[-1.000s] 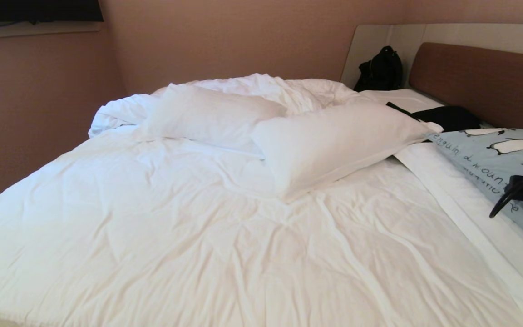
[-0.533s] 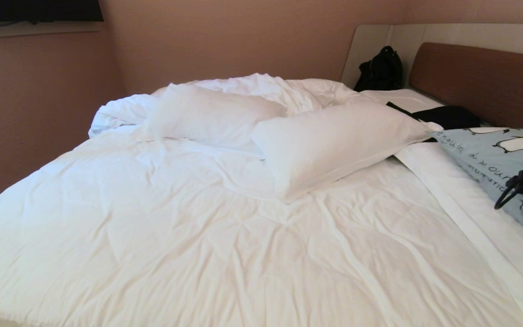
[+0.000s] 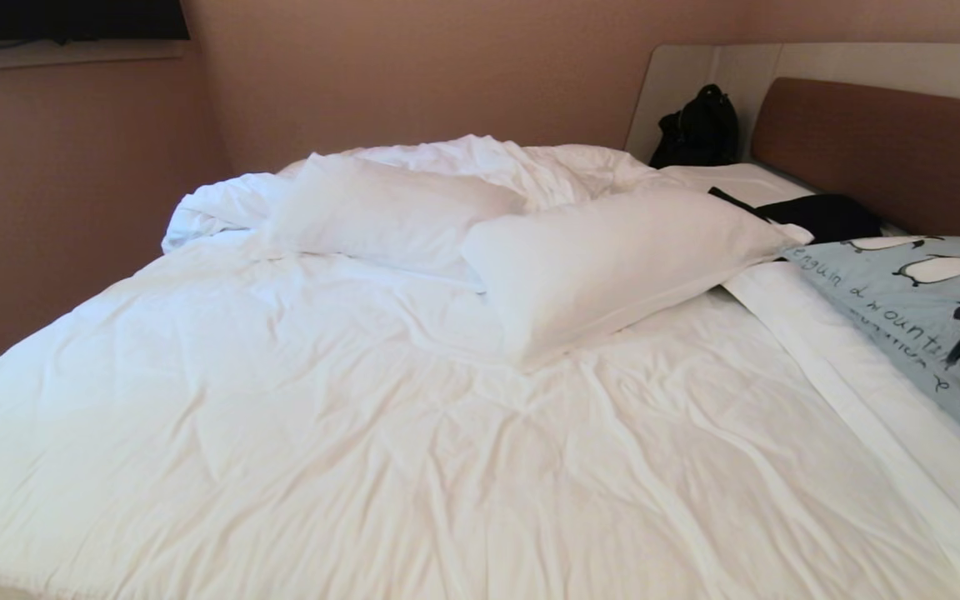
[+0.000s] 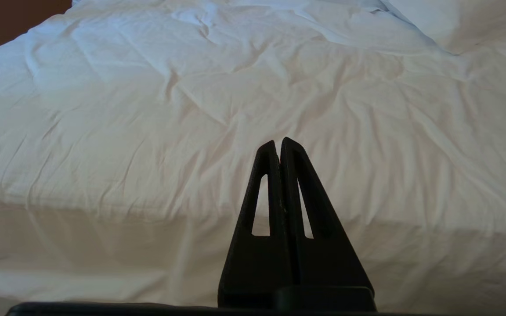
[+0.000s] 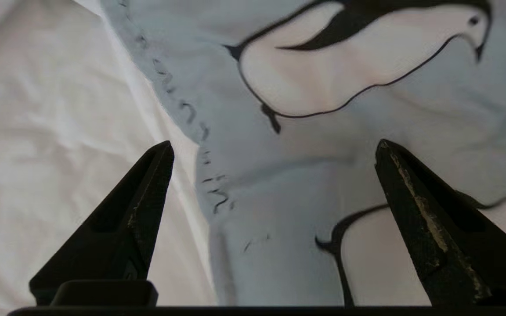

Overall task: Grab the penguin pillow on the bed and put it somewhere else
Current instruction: Pick up the pillow

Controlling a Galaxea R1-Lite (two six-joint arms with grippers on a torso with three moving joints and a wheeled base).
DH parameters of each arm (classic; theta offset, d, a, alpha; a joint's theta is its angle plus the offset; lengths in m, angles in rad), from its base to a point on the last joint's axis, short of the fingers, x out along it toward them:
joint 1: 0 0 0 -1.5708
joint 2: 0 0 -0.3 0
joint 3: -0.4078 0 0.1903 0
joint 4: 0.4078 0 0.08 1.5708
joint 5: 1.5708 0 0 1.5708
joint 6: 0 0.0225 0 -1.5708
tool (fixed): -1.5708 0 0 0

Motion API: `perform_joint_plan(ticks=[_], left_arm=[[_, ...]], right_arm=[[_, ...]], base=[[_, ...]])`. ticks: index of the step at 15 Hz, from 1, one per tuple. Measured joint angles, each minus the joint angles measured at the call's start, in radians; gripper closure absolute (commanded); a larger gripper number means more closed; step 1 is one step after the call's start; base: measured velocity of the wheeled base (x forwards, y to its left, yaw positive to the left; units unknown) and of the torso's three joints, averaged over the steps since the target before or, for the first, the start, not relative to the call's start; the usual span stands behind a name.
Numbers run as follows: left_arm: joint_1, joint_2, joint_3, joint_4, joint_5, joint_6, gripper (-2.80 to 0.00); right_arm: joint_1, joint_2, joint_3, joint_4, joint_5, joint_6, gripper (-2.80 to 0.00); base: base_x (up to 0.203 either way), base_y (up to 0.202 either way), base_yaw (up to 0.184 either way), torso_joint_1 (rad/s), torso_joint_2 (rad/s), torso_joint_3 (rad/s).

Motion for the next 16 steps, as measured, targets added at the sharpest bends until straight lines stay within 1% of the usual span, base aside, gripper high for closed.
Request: perform_joint_plan(ticks=[3, 7, 12, 16], left_arm=[[0.0, 0.0, 0.0, 0.0, 0.0, 0.0, 0.0], [0.0, 0.0, 0.0, 0.0, 0.0, 0.0, 0.0], [0.0, 0.0, 0.0, 0.0, 0.0, 0.0, 0.0], [0.0, 0.0, 0.0, 0.0, 0.0, 0.0, 0.0]], right_arm=[[0.006, -0.044, -0.024, 0.043, 0.024, -0.008, -2.8], [0.001, -0.024, -0.061, 0.045, 0.021, 0.008, -2.8], [-0.04, 0.017, -0.108, 0.044, 0.02, 0.043, -2.8], [-0.065, 0.055, -0.12, 0.042, 0.026, 0.051, -2.8]], base=[[0.0, 0.0, 0.0, 0.0, 0.0, 0.0], [0.0, 0.0, 0.0, 0.0, 0.0, 0.0], [0.0, 0.0, 0.0, 0.0, 0.0, 0.0], [0.0, 0.0, 0.0, 0.0, 0.0, 0.0]])
